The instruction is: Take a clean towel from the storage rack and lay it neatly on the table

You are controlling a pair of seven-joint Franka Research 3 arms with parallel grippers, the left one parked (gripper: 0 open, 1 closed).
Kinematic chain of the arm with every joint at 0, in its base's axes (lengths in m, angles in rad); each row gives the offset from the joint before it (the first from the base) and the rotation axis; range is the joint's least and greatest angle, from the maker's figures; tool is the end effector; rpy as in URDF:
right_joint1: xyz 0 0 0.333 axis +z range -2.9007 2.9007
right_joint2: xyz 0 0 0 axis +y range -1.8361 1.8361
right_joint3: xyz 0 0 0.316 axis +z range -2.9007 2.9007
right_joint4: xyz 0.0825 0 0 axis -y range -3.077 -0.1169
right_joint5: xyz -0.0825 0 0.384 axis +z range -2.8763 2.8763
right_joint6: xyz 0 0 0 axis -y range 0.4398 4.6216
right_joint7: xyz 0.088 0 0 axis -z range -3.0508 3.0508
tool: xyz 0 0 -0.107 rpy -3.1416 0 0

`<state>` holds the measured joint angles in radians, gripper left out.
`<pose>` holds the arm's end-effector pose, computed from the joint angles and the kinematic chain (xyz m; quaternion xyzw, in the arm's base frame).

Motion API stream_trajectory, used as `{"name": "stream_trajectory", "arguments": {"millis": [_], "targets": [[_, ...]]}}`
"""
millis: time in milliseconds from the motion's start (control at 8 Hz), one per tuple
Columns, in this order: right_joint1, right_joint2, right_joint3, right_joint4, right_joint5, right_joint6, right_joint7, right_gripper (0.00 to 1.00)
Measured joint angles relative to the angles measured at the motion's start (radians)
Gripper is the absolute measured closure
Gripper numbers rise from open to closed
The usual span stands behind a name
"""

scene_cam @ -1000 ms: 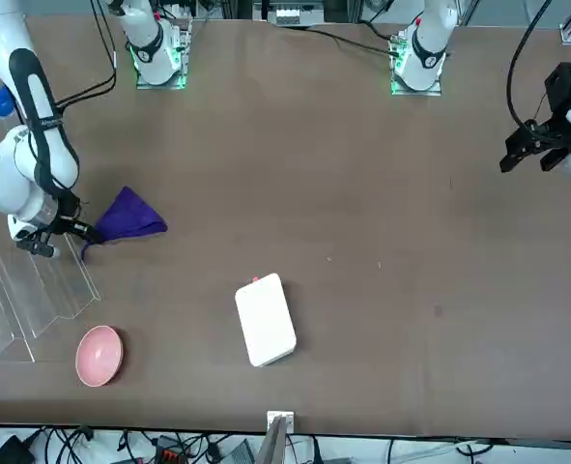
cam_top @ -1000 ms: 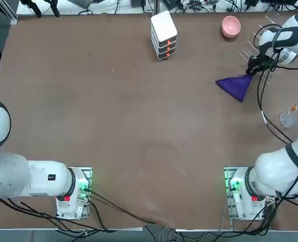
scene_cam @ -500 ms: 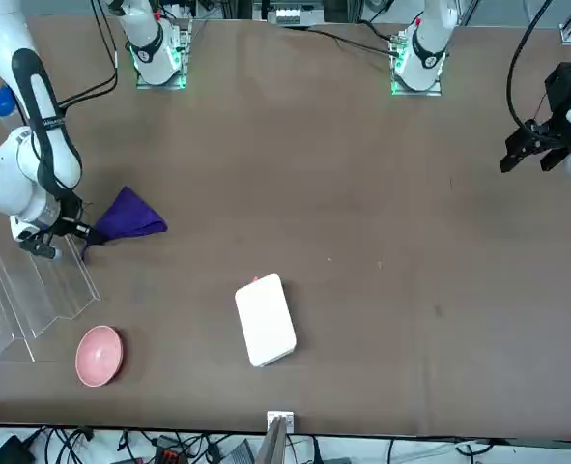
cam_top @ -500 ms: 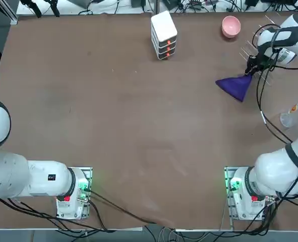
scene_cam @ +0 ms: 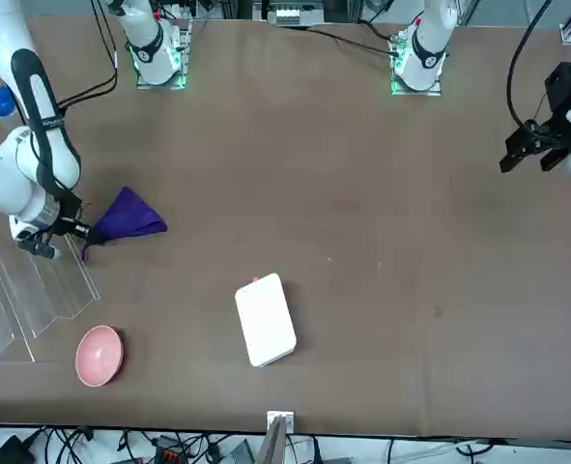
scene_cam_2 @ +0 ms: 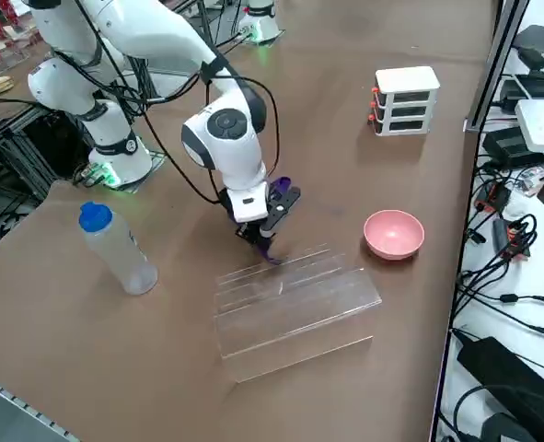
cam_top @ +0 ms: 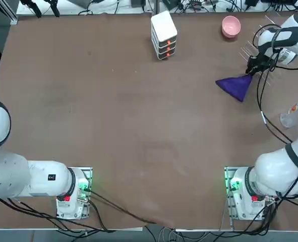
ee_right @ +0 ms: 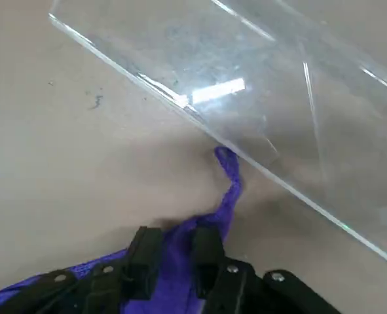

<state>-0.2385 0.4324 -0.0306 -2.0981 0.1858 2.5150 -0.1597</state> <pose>0.5601 -0.1561 0.2099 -0.9905 0.1286 -0.0030 0.0479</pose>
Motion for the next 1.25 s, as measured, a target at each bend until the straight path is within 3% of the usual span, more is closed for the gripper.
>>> {"name": "stream_trajectory", "arguments": {"millis": [250, 500, 875, 1250], "targets": [[-0.003, 0.001, 0.0, 0.0, -0.004, 0.0, 0.0, 0.69], [-0.005, 0.002, 0.0, 0.0, -0.005, 0.0, 0.0, 0.76], [-0.005, 0.002, 0.0, -0.003, -0.005, -0.005, -0.001, 0.96], [0.0, -0.06, 0.005, 0.013, -0.006, -0.123, 0.0, 0.99]]}}
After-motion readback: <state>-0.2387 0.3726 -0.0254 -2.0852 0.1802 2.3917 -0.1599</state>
